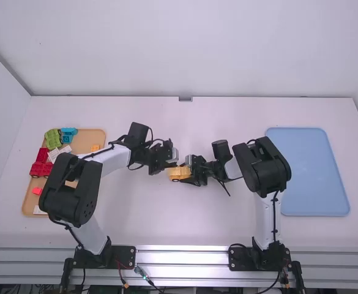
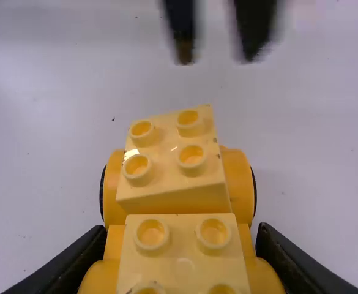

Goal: Assemble lego blocks to make yellow taxi

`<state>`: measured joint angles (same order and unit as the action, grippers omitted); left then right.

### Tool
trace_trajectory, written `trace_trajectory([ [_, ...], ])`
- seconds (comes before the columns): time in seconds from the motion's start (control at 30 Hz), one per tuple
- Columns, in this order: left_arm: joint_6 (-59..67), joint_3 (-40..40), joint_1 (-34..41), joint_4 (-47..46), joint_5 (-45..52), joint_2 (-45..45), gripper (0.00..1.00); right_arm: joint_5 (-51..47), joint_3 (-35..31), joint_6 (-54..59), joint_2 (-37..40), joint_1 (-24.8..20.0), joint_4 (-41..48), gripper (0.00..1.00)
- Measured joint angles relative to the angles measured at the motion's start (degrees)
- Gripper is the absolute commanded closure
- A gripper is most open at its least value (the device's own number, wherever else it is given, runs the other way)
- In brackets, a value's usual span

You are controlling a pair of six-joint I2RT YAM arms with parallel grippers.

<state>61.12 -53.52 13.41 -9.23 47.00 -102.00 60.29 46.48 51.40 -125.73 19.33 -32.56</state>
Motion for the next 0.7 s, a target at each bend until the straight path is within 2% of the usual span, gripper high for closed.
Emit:
trace_trajectory([
  [0.17, -0.1, 0.4, 0.1, 0.7, -1.3, 0.0, 0.98, 0.0, 0.0, 0.0, 0.0, 0.0, -0.1, 0.53],
  [0.4, -3.9, 3.2, 1.0, 8.5, -3.4, -0.6, 0.98, 0.0, 0.0, 0.0, 0.0, 0.0, -0.1, 0.53],
  [0.7, -5.9, 3.2, 1.1, 9.4, -2.7, -2.8, 0.98, 0.2, 0.0, 0.0, 0.0, 0.0, 0.2, 0.53],
])
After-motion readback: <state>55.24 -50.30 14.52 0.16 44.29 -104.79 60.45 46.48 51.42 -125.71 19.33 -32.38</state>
